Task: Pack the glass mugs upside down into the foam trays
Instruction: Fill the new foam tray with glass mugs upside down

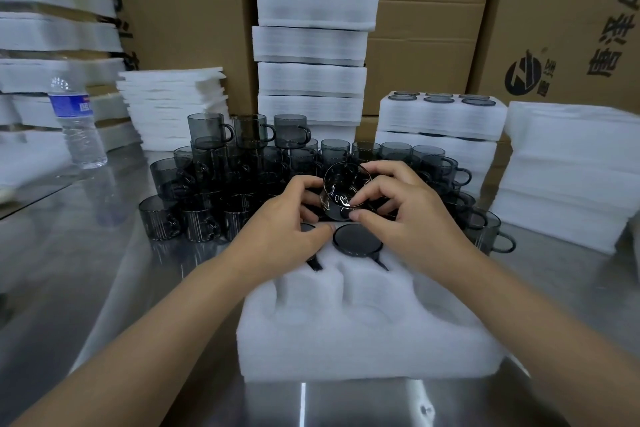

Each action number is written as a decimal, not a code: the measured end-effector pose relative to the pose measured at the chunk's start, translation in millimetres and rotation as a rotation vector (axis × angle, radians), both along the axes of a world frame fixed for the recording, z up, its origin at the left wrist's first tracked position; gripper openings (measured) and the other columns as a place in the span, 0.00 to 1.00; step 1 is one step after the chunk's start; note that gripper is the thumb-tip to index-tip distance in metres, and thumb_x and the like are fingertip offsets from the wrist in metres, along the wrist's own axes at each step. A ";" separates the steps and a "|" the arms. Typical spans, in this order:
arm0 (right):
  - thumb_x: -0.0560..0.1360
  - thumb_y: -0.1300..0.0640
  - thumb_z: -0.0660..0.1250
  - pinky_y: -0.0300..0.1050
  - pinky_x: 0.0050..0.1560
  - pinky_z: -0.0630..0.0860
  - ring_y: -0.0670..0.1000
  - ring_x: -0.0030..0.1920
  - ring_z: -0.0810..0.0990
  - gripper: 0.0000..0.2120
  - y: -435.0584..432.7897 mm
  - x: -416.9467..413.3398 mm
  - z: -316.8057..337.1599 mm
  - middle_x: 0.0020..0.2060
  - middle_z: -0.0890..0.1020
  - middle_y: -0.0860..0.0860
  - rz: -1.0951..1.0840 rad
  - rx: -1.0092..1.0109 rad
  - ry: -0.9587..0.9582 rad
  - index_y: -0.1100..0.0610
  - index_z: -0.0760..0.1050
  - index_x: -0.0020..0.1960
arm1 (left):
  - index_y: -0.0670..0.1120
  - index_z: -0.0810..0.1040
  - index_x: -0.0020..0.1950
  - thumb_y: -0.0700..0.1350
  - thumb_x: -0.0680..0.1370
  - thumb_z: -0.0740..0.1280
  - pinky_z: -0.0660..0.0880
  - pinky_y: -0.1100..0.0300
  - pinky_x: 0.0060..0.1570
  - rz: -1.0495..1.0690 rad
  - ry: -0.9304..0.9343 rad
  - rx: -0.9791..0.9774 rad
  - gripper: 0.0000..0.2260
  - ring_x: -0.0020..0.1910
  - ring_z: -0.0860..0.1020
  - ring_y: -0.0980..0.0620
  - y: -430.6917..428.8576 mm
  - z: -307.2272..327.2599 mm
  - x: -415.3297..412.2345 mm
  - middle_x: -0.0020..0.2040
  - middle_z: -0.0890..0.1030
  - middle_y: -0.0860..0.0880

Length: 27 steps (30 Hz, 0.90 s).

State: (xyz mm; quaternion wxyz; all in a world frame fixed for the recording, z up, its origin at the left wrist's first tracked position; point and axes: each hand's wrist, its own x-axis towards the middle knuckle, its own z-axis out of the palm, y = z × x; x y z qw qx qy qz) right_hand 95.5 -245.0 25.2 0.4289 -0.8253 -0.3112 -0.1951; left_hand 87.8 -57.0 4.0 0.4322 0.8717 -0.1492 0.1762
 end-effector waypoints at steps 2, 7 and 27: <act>0.71 0.61 0.73 0.23 0.44 0.65 0.27 0.45 0.70 0.09 -0.4 1.0 -0.3 0.56 0.69 0.32 -0.003 -0.010 -0.016 0.48 0.78 0.40 | 0.60 0.66 0.61 0.46 0.73 0.71 0.76 0.55 0.53 -0.003 -0.005 0.003 0.22 0.46 0.77 0.60 0.5 0.0 -0.2 0.53 0.78 0.58; 0.70 0.64 0.73 0.23 0.47 0.65 0.34 0.54 0.72 0.07 -1.8 2.9 -1.8 0.60 0.72 0.39 -0.010 -0.031 -0.091 0.52 0.81 0.42 | 0.61 0.64 0.59 0.47 0.73 0.71 0.76 0.58 0.52 0.009 -0.003 0.013 0.22 0.45 0.77 0.62 0.4 0.5 -0.8 0.52 0.77 0.59; 0.69 0.61 0.74 0.32 0.48 0.68 0.43 0.50 0.73 0.05 -0.3 2.3 -3.9 0.58 0.72 0.41 -0.012 -0.079 -0.189 0.53 0.81 0.44 | 0.65 0.64 0.55 0.53 0.68 0.69 0.76 0.50 0.53 -0.007 0.038 -0.022 0.20 0.42 0.76 0.62 -1.3 1.5 -1.6 0.47 0.78 0.61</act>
